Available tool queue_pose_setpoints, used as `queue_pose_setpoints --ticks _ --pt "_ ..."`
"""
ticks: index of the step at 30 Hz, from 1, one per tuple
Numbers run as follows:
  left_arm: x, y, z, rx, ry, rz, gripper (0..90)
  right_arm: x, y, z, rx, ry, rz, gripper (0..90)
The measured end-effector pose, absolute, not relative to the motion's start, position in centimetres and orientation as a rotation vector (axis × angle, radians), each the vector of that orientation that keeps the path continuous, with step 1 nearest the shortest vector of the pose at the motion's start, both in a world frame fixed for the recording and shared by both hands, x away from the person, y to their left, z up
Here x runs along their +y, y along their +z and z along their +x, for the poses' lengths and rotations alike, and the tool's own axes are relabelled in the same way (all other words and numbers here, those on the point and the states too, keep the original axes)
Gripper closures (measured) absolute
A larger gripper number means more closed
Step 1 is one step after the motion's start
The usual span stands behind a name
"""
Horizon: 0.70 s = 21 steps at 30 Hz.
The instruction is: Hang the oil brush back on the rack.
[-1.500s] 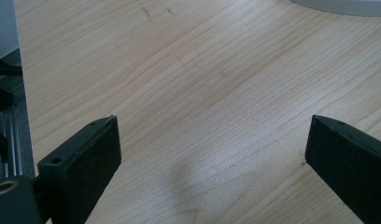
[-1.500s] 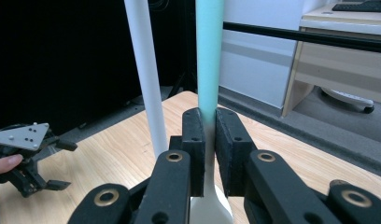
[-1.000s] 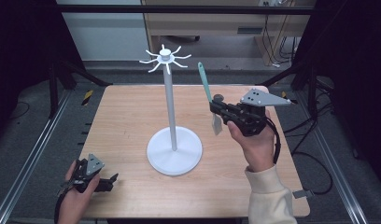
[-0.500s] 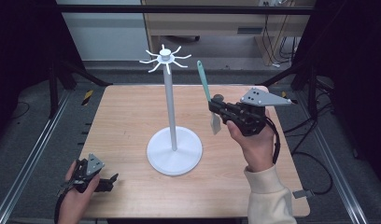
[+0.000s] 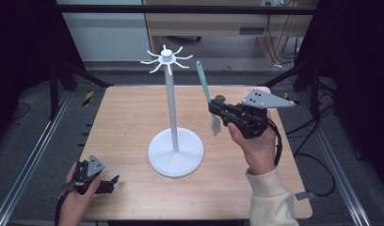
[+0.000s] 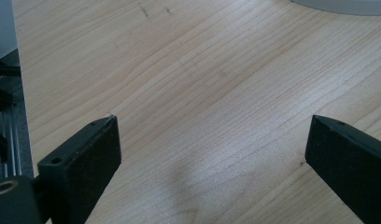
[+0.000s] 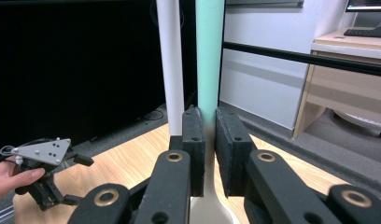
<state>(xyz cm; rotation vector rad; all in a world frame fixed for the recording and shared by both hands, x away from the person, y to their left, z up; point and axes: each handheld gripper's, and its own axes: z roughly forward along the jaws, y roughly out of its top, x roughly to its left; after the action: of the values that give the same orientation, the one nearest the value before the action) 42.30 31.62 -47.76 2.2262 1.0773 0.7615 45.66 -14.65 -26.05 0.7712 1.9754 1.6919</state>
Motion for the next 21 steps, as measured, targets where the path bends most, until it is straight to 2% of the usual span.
queue_pose_setpoints --ticks 21 --pt "31.57 -47.78 42.3 1.075 0.759 2.228 3.1 -13.63 -25.67 45.04 2.008 1.708 0.71 82.7"
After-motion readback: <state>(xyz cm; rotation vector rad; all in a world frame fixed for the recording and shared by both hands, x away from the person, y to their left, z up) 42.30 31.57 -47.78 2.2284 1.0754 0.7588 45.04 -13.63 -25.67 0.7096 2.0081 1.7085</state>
